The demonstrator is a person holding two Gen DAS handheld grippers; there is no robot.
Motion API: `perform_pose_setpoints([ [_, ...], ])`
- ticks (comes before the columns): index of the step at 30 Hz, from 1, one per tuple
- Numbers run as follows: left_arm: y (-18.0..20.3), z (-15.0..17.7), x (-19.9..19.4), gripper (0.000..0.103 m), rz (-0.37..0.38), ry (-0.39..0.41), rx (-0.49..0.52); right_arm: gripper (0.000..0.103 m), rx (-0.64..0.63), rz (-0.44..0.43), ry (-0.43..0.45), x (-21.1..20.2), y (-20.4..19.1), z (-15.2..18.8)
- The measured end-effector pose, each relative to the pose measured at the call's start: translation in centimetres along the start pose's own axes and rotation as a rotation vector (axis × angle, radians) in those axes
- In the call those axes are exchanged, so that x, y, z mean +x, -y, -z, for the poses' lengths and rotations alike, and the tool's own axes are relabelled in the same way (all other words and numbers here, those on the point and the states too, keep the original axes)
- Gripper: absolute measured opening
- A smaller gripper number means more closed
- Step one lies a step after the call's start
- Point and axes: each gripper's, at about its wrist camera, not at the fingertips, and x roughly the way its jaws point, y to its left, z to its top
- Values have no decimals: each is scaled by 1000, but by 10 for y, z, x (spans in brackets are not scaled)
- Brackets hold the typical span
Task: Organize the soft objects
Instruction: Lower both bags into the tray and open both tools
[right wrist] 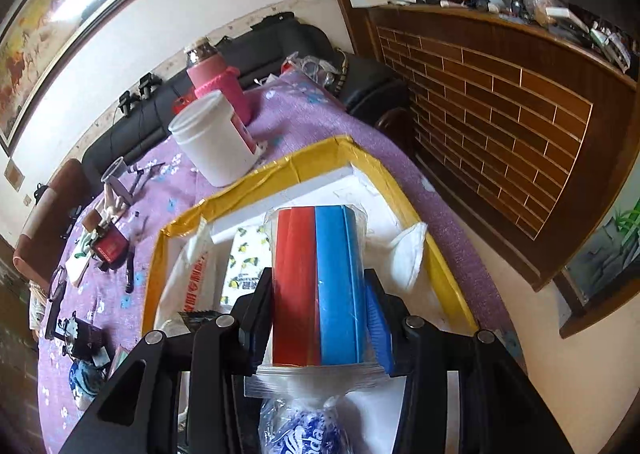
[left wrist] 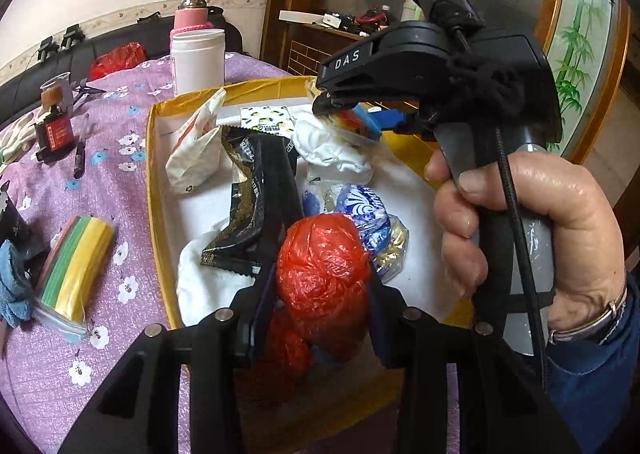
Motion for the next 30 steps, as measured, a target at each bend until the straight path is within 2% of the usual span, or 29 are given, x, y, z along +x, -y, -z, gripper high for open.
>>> perform_pose_setpoints([
  [7,0,0,2,40,-24,-9,-8,47,-22,12,-40,8,-5,5],
  [30,3,1,1,47,-39,1,8,58,-51,38,-47,10,-12,9],
])
